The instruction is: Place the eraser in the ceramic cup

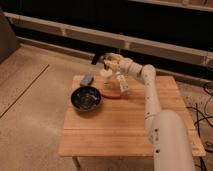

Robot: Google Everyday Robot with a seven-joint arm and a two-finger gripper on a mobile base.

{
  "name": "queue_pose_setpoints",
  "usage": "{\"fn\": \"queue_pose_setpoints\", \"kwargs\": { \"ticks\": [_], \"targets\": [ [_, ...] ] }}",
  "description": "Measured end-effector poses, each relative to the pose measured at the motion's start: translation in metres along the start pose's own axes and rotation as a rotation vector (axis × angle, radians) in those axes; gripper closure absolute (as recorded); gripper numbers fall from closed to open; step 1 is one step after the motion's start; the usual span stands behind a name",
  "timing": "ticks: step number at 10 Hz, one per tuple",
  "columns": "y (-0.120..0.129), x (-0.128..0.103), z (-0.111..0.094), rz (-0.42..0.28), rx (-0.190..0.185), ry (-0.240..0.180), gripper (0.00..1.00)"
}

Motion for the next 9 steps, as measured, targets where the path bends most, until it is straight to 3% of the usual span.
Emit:
{"fn": "queue_pose_setpoints", "kwargs": {
  "ticks": [1, 3, 9],
  "targets": [
    [-0.002, 0.005, -0.002, 0.017, 0.007, 0.002, 0.32],
    [0.000, 0.010, -0.001, 0.034, 0.002, 0.005, 0.20],
    [0.017, 0.019, 0.010, 0.061, -0.053, 0.016, 0.20]
  ]
}}
